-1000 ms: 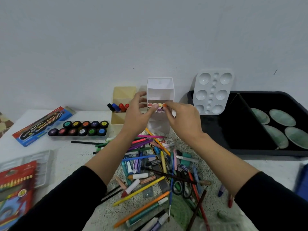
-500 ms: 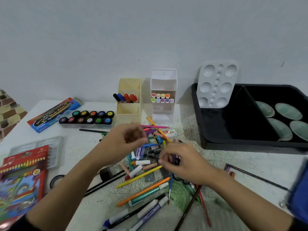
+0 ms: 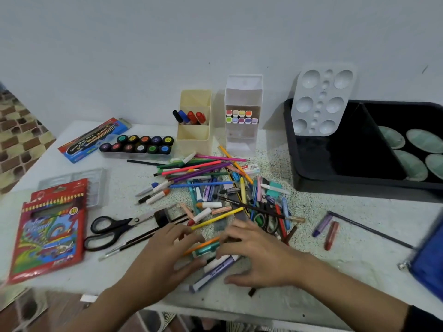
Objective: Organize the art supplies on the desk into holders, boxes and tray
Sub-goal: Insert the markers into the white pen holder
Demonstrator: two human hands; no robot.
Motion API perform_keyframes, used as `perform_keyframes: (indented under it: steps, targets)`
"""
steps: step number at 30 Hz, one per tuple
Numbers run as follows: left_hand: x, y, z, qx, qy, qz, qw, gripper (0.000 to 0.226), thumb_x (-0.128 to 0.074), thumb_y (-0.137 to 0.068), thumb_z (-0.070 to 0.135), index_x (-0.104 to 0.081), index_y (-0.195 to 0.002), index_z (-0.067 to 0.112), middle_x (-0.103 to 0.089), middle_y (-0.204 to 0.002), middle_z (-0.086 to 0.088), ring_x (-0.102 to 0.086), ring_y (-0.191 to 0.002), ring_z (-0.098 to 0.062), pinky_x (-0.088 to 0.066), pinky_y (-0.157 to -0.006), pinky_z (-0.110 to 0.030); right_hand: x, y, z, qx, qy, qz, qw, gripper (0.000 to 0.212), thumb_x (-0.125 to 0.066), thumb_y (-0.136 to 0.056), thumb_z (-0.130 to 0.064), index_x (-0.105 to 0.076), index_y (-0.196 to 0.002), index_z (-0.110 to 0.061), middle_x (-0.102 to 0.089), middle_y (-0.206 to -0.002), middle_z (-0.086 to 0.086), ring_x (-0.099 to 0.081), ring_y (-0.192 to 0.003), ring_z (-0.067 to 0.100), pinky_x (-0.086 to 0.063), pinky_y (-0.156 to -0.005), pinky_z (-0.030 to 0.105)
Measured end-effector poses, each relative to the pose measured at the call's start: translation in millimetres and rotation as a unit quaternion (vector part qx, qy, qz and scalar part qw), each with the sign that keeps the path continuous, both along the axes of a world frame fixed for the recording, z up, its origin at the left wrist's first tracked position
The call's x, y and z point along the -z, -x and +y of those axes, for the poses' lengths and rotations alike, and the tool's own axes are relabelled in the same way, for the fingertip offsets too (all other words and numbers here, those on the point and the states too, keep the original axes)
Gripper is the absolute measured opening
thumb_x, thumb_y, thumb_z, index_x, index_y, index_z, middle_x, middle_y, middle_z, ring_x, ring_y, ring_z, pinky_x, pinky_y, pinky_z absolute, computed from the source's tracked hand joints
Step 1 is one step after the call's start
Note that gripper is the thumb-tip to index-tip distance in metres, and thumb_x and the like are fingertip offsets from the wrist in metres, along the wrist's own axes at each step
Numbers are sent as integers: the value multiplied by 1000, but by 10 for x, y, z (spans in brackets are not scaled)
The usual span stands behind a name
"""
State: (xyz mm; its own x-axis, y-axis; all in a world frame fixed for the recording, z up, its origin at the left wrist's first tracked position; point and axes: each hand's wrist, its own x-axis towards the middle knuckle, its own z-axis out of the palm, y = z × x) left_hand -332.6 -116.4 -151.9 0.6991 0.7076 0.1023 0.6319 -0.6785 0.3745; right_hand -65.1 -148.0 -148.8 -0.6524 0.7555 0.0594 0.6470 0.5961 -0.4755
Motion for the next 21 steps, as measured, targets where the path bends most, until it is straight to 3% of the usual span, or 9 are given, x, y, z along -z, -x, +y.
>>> perform_keyframes:
  steps: [4,10,16,21]
  targets:
    - [300,128,-162,-23,-22,-26,999,45,-52,-95,67,-53,-128,37,-51,-122,13,-50,-112,-10,-37,-87,-34,138,48,-28,-6,-38,-25,999,39,-62,-91,-59,-63,-119,-31,-51,-121,-8,-44,-119,14,-42,-94,42]
    - [465,37,-8,-8,-108,-33,994,37,-46,-101,56,-62,-119,28,-59,-116,7,-53,-105,-14,-36,-83,-34,236,99,39,10,-87,-26,996,23,-63,-96,-44,-68,-111,-29,-55,-109,-8,-48,-107,14,-42,-83,36]
    - [472,-112,353,-3,-175,-60,983,32,-55,-100,40,-72,-112,16,-63,-107,-1,-54,-95,-19,-42,-74,-33,277,102,185,49,-132,-44,989,17,-55,-102,-35,-67,-112,-29,-55,-111,-4,-51,-102,18,-41,-79,37]
    - [451,-159,449,15,-172,-75,982,25,-71,-93,33,-76,-109,14,-63,-100,-1,-56,-87,-19,-49,-68,-37,187,69,271,14,-153,-50,987,21,-55,-103,-33,-71,-92,-26,-55,-109,-4,-49,-105,18,-34,-79,32]
